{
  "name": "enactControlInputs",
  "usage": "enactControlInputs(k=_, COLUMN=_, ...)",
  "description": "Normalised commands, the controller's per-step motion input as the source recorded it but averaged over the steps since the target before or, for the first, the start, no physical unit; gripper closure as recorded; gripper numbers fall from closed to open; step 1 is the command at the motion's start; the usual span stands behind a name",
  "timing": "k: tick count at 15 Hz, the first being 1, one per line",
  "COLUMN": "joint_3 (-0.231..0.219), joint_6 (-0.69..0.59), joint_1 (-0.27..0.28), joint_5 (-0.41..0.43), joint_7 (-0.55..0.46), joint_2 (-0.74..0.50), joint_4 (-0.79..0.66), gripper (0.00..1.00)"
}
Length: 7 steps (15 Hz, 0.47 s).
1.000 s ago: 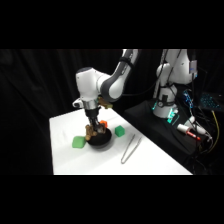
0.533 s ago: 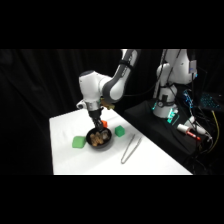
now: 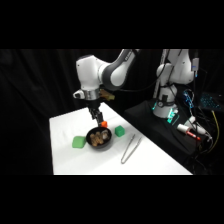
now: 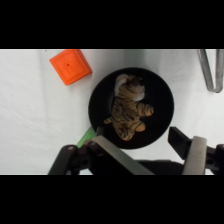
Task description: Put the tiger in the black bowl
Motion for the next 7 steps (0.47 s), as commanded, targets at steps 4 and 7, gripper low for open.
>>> enactControlInputs(k=4, joint_3=-0.025, joint_6=-0.29, joint_1=0.027, joint_5=0.003, joint_7=-0.09, joint_2=-0.25, joint_4=0.08, gripper=0.0)
enactControlInputs(k=7, joint_3=-0.03, joint_6=-0.1, joint_1=0.028, joint_5=0.085, joint_7=-0.04, joint_2=-0.13, joint_4=0.06, gripper=0.0)
